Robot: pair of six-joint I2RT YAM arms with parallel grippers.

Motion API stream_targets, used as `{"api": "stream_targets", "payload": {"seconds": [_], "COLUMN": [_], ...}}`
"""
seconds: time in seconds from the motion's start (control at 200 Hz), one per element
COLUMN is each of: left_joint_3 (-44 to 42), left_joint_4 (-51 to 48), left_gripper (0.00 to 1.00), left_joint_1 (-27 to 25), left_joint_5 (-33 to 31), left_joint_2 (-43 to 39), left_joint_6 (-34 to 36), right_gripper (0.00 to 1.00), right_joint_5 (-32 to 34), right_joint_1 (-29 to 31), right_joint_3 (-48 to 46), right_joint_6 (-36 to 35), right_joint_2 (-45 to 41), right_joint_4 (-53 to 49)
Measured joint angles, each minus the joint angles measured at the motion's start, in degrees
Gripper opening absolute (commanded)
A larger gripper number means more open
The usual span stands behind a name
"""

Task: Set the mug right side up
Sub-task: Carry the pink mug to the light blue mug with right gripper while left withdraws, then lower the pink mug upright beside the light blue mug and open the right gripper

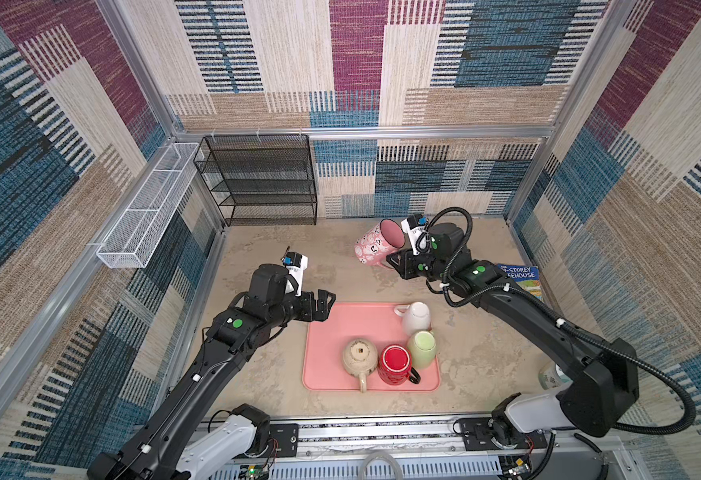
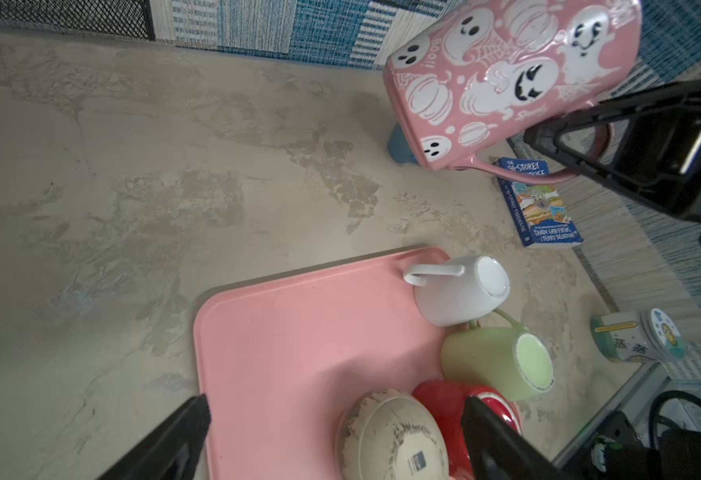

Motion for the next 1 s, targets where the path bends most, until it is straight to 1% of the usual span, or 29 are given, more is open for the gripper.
{"api": "stream_targets", "payload": {"seconds": [0.195,0.391,0.511,0.761,0.997], "left_joint_3": [2.38,2.43,0.94,-0.76,-1.25], "left_joint_4": [-4.96,-7.08,-7.08,-6.97,-6.97], "left_gripper": [0.99,1.0,1.0,0.99,1.0], "left_joint_1": [-0.2,-0.22,-0.22,-0.2,-0.09], "left_joint_5": [-2.8,-4.13,-5.64,-6.03,-6.08], "left_joint_2": [0.79,0.9,1.57,1.84,2.32], "left_joint_6": [3.56,6.58,7.48,7.89,8.07], "right_gripper": [0.0,0.0,0.0,0.0,0.0], "right_joint_5": [9.55,15.96,19.1,24.87,26.91], "right_joint_1": [-0.04,0.02,0.0,-0.04,-1.25], "right_joint_3": [3.82,7.65,10.49,16.57,20.79], "right_joint_6": [-2.03,-3.34,-3.91,-4.96,-6.23], "right_joint_2": [7.04,13.86,18.03,26.1,31.08], "right_joint_4": [-5.55,-6.99,-7.61,-9.33,-10.27]}}
